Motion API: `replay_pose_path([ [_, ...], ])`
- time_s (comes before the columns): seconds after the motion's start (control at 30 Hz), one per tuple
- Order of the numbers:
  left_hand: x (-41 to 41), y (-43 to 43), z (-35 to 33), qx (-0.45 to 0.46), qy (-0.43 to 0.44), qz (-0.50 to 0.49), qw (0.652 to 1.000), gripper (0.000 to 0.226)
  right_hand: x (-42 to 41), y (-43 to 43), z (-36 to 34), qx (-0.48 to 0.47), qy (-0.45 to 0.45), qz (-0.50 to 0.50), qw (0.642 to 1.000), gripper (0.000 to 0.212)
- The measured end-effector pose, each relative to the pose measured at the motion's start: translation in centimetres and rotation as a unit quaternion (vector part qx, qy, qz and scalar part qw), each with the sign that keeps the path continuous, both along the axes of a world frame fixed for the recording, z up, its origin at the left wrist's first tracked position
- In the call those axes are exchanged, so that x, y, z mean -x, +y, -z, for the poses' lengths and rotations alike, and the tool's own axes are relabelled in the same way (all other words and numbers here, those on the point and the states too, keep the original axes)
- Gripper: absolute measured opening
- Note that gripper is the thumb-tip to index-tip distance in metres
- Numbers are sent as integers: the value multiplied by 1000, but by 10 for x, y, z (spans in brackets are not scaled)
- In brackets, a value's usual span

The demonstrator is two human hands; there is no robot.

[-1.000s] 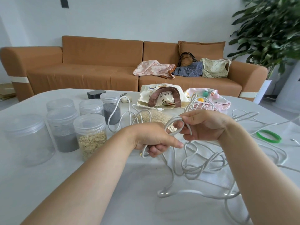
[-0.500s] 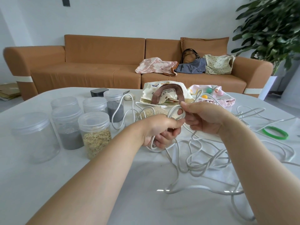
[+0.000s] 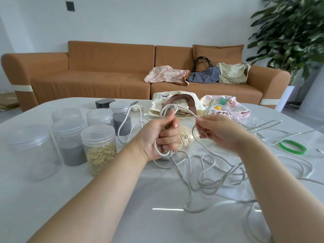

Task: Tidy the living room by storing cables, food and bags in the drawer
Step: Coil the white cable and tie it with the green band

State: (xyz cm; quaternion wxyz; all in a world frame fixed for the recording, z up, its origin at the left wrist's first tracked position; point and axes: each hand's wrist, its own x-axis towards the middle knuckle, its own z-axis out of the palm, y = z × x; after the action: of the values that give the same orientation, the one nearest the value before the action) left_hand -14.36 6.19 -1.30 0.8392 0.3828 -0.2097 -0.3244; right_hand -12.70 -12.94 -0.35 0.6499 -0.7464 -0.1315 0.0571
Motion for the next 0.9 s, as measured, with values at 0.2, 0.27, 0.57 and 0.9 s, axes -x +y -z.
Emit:
replay_pose_path([
  [0.2,-2,-7,3,-59,36,-160,985,50,3,10,-2,10,-13,19,1000,21],
  [0.27,0,-8,2,-87,34,-193,977,47,8,16,-6,7,-15,9,1000,21],
  [0.57,2,-9,-1,-111,18,-313,943,40,14,21,-13,16,65,8,998,25],
  [0.9,7,-12,-4,-134,-45,-300,943,12,15,22,-11,92,58,17,994,23],
])
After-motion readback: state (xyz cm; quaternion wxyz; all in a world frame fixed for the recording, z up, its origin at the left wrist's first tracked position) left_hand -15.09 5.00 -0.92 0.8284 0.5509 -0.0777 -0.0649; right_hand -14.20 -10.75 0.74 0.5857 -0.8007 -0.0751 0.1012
